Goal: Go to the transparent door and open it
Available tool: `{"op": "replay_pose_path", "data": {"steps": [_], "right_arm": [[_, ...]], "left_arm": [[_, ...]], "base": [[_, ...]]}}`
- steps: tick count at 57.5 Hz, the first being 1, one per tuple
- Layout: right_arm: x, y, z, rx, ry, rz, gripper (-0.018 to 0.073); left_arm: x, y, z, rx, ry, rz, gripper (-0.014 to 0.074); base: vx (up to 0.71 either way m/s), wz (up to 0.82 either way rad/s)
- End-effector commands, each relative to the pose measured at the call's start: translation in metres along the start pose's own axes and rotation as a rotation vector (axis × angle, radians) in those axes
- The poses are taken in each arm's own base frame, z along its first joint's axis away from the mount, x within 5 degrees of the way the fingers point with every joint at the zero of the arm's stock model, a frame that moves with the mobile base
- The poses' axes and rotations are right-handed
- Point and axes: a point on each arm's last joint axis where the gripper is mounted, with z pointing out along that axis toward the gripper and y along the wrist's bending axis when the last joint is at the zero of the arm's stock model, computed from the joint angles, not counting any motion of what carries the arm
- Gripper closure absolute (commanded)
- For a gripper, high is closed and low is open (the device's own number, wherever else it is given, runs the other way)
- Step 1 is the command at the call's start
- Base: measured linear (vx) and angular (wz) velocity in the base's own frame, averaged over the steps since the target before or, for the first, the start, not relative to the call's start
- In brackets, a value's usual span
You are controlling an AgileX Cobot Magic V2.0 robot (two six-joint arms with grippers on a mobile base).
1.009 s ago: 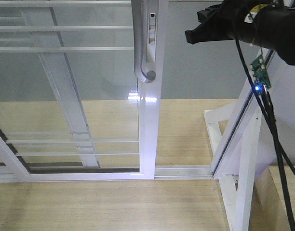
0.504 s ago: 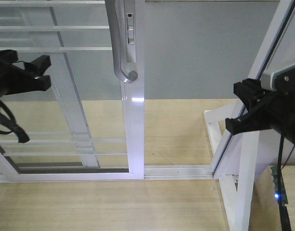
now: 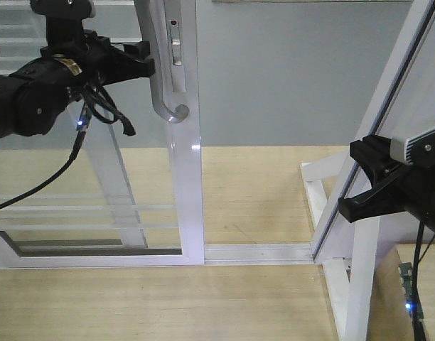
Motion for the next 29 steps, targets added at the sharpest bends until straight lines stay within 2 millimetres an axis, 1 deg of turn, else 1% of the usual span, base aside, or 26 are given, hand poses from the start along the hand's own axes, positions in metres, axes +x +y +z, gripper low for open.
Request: {"op": "replay_pose_path", "data": {"steps": [1,6,18,25,29], "right_arm": [[-0.019,-0.004,-0.003,0.029,-0.123,-0.026,0.0557],[-0.019,-0.004,-0.003,0.029,-0.123,-0.029,0.0557],[-0.019,-0.004,-0.003,0.029,-0.123,-0.029,0.0557],[-0.019,-0.004,-0.003,0.029,-0.123,-0.029,0.0557],[-0.019,-0.004,-0.003,0.029,-0.123,-0.029,0.0557]], "left_arm": [[-0.039,-0.006,-0.001,0.021,-0.164,-0.04,0.0031],[-0.042,-0.006,0.009,0.022,-0.151,-0.05,0.0031],[-0.054,-0.008,0.025,0.027,-0.185,-0.051,0.0035],[-0.057,-0.008,0.035,0.028,-0.192,-0.052,0.0067],[-0.058,-0.009,0.039,0.027,-0.181,-0.052,0.0105]], "base": [[0.0,0.0],[0.0,0.0],[0.0,0.0],[0.0,0.0],[0.0,0.0]]}}
